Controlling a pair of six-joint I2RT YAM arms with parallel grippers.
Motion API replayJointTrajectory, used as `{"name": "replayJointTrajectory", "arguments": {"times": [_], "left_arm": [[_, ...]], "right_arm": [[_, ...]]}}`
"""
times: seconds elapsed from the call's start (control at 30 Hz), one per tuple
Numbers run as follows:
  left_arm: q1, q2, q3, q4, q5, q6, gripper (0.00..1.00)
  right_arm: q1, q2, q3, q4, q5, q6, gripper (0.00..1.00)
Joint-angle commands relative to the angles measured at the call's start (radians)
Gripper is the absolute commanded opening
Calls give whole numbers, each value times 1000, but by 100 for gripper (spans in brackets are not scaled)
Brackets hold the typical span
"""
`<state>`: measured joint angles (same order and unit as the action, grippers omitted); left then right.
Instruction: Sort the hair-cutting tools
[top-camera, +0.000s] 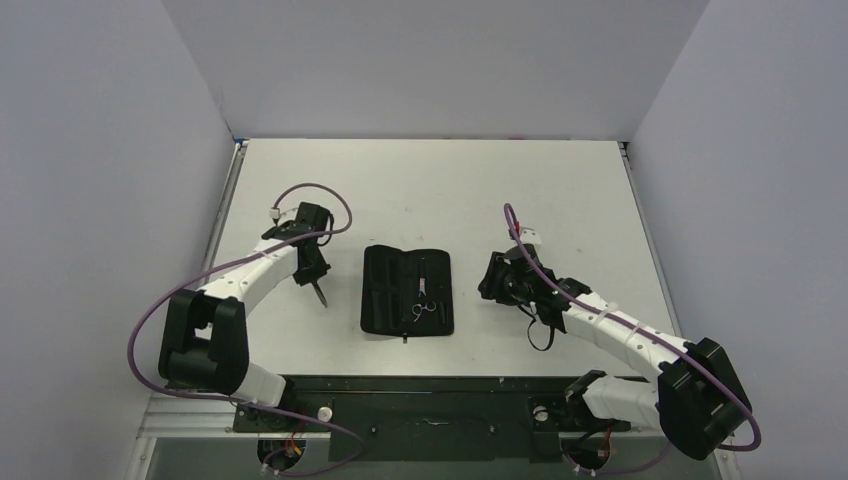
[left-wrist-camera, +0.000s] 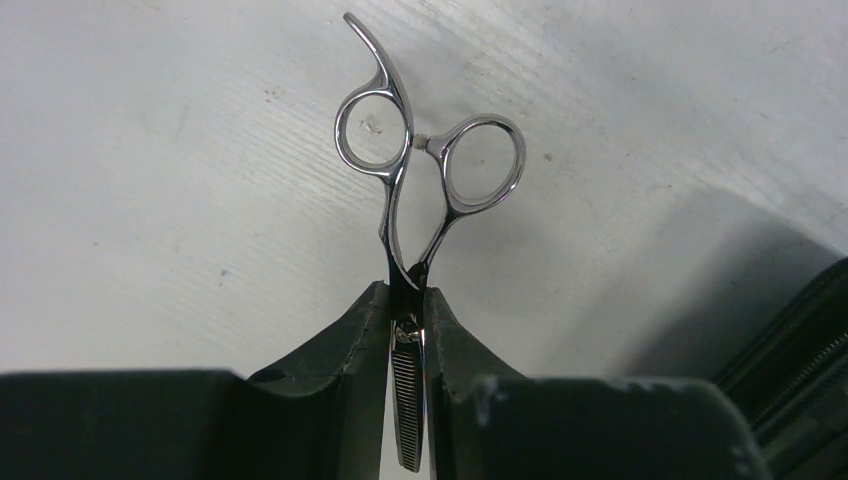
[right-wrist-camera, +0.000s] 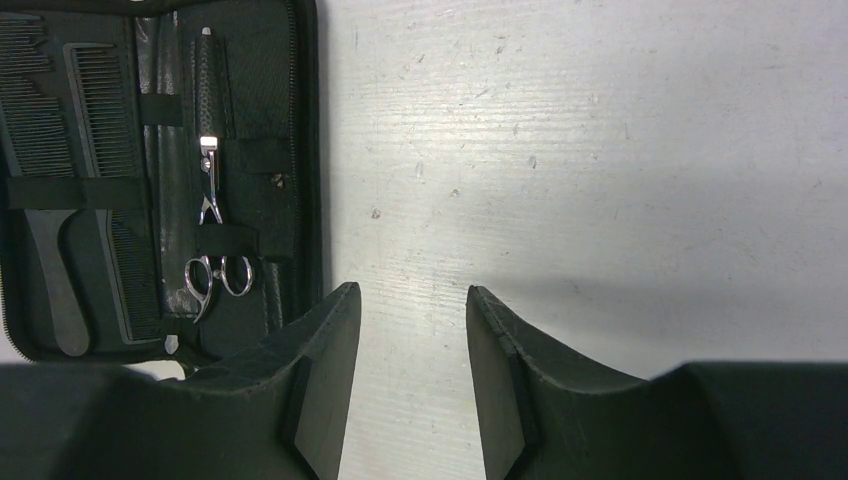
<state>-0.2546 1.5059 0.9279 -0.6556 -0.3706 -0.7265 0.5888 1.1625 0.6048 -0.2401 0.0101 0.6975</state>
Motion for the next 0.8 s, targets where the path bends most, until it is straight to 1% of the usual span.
{"name": "replayJointTrajectory", "arguments": {"times": [0.0,0.1,0.2,0.23,0.3,0.37,0.4,0.57,0.7,0.77], "left_arm": [[-5,-94,66,-54,-54,-8,0],[-8,-149,83,-70,-42,-7,0],[-39,-189,103,-77,-28,-9,0],[-51,-206,114,-77,-24,-15,0],[-97,-221,133,-74,-26,-29,0],[-179,-219,159,-67,-33,-44,0],[-198,-217,168,-63,-35,-50,0],[-351,-157,245,-12,-63,-72,0],[-425,-69,281,74,-88,-61,0],[-450,-19,291,150,-93,-50,0]], "right_arm": [[-7,-25,9,17,2,-11,40],[-7,-20,10,23,0,-10,40],[-7,-7,6,42,-1,-7,40],[-7,-2,4,59,-30,-4,41],[-5,20,2,96,-69,2,42],[9,51,10,127,-98,8,42],[25,73,12,136,-103,9,42],[102,140,31,181,-88,14,42],[125,182,17,226,-86,43,41],[125,173,-1,230,-71,62,41]]}}
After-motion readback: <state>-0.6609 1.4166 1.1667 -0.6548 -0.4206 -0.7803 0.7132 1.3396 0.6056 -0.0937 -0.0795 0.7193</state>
